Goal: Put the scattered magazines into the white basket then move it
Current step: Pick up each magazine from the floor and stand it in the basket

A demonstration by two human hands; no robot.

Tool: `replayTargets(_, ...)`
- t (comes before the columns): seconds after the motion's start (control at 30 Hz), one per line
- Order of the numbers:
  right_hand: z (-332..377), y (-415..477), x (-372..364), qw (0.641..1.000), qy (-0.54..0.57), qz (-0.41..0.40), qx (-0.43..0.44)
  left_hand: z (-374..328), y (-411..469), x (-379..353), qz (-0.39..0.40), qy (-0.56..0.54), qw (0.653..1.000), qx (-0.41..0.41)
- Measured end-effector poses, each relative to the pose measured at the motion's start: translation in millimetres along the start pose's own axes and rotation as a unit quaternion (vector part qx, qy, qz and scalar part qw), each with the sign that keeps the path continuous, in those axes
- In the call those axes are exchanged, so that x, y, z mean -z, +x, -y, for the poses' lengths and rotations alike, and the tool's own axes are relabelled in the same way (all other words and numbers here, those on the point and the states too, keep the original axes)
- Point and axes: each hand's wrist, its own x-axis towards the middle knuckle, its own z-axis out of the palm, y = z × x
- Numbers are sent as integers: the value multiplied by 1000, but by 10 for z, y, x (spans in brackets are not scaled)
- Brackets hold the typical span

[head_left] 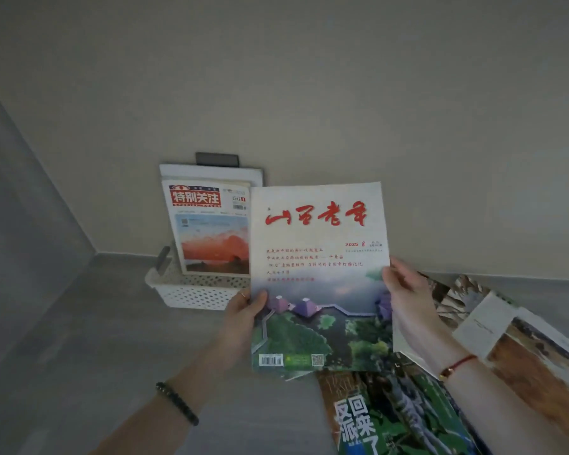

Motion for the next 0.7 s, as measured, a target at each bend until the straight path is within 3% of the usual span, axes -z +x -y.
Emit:
replayTargets(0.13, 117, 127, -471, 996, -72, 20, 53, -396, 153, 473, -8, 105, 993, -55)
replayTargets(0.33, 362, 617, -1388, 995, -59, -23, 71, -1266, 593, 1048, -111, 166, 969, -146)
replayTargets(0.5, 415, 923, -2049, 995, -53, -48, 75, -1613, 1122, 1434, -166, 162, 960, -159)
replayTargets(0.7, 8, 1137, -2417, 989, -115, -78, 46, -1307, 1602, 1664, -200, 158, 960, -114)
